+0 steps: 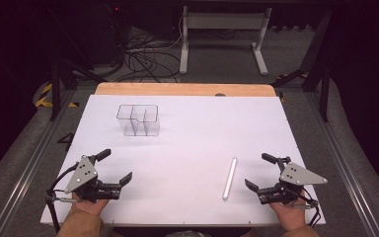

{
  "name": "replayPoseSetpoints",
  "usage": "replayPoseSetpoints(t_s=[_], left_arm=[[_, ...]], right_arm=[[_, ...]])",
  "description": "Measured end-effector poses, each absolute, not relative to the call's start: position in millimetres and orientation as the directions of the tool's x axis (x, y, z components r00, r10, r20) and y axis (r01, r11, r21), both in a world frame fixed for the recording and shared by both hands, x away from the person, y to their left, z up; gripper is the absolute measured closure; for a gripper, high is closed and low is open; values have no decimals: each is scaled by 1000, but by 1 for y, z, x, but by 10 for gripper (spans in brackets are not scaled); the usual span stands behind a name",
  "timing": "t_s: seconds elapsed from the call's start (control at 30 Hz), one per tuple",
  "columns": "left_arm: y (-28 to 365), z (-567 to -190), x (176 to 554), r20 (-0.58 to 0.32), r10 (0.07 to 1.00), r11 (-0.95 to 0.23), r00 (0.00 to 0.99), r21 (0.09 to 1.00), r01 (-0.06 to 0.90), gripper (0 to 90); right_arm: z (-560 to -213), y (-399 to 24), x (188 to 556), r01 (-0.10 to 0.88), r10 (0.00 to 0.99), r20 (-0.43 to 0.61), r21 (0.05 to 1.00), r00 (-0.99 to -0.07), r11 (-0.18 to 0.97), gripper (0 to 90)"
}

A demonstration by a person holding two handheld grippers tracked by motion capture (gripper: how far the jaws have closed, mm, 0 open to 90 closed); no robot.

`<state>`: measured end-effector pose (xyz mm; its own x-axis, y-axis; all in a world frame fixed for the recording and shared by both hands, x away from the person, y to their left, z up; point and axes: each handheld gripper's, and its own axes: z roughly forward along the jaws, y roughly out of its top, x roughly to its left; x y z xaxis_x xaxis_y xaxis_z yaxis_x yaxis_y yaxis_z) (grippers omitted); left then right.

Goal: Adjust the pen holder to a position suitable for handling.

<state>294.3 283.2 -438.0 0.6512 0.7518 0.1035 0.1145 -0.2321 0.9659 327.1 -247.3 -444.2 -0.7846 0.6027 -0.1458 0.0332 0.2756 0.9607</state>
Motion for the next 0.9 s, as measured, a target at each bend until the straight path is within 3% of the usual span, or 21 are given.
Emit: replayPoseSetpoints(t_s=[0.33,0.9], left_arm=[[282,-435,296,101,738,-239,667,964,118,77],[283,-421,304,84,728,-237,680,962,134,87]], right_arm=[[-445,-246,327,38,596,-144,959,-790,281,38],[-446,-246,327,49,589,-133,958,-797,282,48]])
